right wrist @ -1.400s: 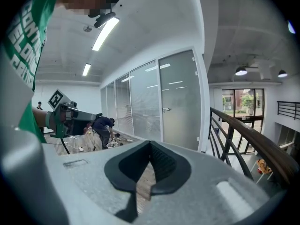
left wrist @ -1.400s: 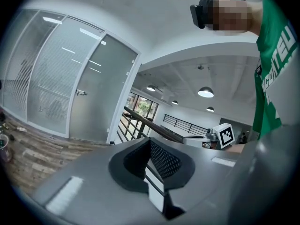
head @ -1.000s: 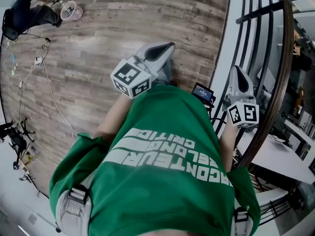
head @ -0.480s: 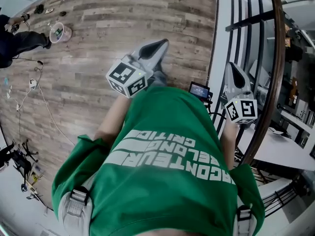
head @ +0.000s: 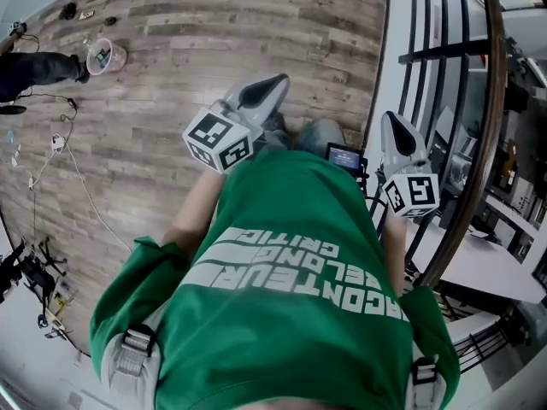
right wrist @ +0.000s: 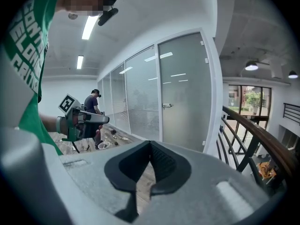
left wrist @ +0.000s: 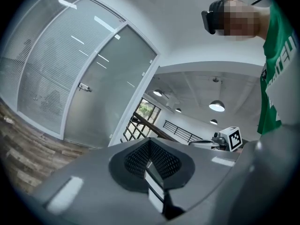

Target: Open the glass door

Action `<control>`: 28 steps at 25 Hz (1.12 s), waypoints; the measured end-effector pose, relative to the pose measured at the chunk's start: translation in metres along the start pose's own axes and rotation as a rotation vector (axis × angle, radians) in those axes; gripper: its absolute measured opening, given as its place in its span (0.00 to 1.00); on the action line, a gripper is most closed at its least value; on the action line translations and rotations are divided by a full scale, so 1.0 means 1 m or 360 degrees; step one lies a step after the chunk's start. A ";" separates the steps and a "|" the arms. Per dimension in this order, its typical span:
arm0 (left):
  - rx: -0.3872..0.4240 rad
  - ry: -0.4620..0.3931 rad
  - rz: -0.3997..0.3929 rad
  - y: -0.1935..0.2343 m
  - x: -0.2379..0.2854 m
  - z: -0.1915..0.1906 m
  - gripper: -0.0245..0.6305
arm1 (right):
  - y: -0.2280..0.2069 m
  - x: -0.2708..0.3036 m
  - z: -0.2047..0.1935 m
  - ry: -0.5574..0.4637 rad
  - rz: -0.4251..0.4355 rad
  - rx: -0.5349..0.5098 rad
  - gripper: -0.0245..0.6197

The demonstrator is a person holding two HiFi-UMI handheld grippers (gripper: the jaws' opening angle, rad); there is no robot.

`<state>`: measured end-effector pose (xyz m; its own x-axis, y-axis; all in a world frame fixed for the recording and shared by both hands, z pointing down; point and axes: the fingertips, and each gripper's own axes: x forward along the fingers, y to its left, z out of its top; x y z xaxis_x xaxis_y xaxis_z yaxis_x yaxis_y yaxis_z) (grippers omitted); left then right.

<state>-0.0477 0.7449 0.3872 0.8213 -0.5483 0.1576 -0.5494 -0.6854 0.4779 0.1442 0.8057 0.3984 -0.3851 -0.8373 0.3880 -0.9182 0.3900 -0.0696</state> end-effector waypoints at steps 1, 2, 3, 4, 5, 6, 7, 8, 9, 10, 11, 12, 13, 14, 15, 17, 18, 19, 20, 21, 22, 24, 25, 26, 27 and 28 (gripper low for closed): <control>0.0000 0.0008 -0.0002 0.004 0.003 0.000 0.06 | -0.002 0.005 -0.001 0.0009 -0.0001 0.0006 0.03; 0.0000 0.0012 -0.0002 0.008 0.006 0.001 0.06 | -0.004 0.012 -0.002 0.0016 0.0005 0.0007 0.03; 0.0000 0.0016 0.0005 0.013 0.007 0.001 0.06 | -0.005 0.020 -0.003 0.0023 0.0019 0.0006 0.03; 0.0001 0.0018 0.0015 0.017 0.009 0.002 0.06 | -0.006 0.030 -0.003 0.0026 0.0039 0.0002 0.03; 0.0004 0.0022 0.0026 0.022 0.014 0.004 0.06 | -0.008 0.041 -0.001 0.0023 0.0061 -0.0002 0.03; 0.0008 0.0027 0.0033 0.026 0.021 0.006 0.06 | -0.013 0.051 0.002 0.0014 0.0080 -0.0008 0.03; 0.0014 0.0033 0.0038 0.029 0.032 0.008 0.06 | -0.019 0.061 0.006 0.0001 0.0096 -0.0013 0.03; 0.0018 0.0039 0.0041 0.031 0.044 0.010 0.06 | -0.028 0.069 0.011 -0.0015 0.0108 -0.0018 0.03; 0.0023 0.0045 0.0042 0.033 0.057 0.013 0.06 | -0.038 0.077 0.015 -0.0030 0.0118 -0.0025 0.03; 0.0028 0.0050 0.0039 0.035 0.072 0.016 0.06 | -0.049 0.085 0.019 -0.0040 0.0123 -0.0035 0.03; 0.0038 0.0058 0.0033 0.038 0.086 0.020 0.06 | -0.060 0.092 0.023 -0.0049 0.0123 -0.0043 0.03; 0.0054 0.0066 0.0024 0.041 0.102 0.025 0.06 | -0.074 0.101 0.027 -0.0060 0.0116 -0.0044 0.03; 0.0077 0.0075 0.0012 0.046 0.118 0.032 0.06 | -0.088 0.110 0.031 -0.0074 0.0103 -0.0040 0.03; 0.0103 0.0082 0.0000 0.050 0.133 0.039 0.06 | -0.102 0.119 0.036 -0.0091 0.0086 -0.0035 0.03; 0.0127 0.0086 -0.0012 0.053 0.149 0.047 0.06 | -0.118 0.127 0.041 -0.0107 0.0069 -0.0030 0.03; 0.0166 0.0091 -0.0032 0.056 0.180 0.062 0.06 | -0.150 0.137 0.054 -0.0136 0.0048 -0.0026 0.03; 0.0186 0.0094 -0.0035 0.057 0.197 0.070 0.06 | -0.167 0.143 0.059 -0.0149 0.0042 -0.0025 0.03; 0.0205 0.0096 -0.0034 0.059 0.212 0.077 0.06 | -0.184 0.149 0.065 -0.0160 0.0038 -0.0024 0.03; 0.0221 0.0096 -0.0032 0.060 0.227 0.084 0.06 | -0.199 0.154 0.069 -0.0167 0.0033 -0.0021 0.03; 0.0229 0.0096 -0.0032 0.061 0.240 0.089 0.06 | -0.213 0.158 0.072 -0.0172 0.0029 -0.0016 0.03; 0.0226 0.0095 -0.0029 0.061 0.251 0.092 0.06 | -0.226 0.161 0.073 -0.0173 0.0025 -0.0010 0.03; 0.0199 0.0095 -0.0007 0.064 0.266 0.094 0.06 | -0.248 0.167 0.071 -0.0160 0.0025 0.0002 0.03; 0.0181 0.0100 0.0010 0.067 0.272 0.093 0.06 | -0.257 0.171 0.070 -0.0151 0.0028 0.0009 0.03; 0.0164 0.0107 0.0026 0.069 0.277 0.092 0.06 | -0.265 0.174 0.069 -0.0143 0.0029 0.0018 0.03; 0.0150 0.0116 0.0039 0.072 0.281 0.090 0.06 | -0.272 0.176 0.068 -0.0138 0.0030 0.0029 0.03; 0.0137 0.0125 0.0051 0.074 0.284 0.088 0.06 | -0.278 0.178 0.067 -0.0133 0.0032 0.0039 0.03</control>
<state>0.1314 0.4960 0.3916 0.8108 -0.5338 0.2403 -0.5839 -0.7085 0.3963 0.3241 0.5224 0.4250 -0.4092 -0.8587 0.3085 -0.9117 0.3987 -0.0994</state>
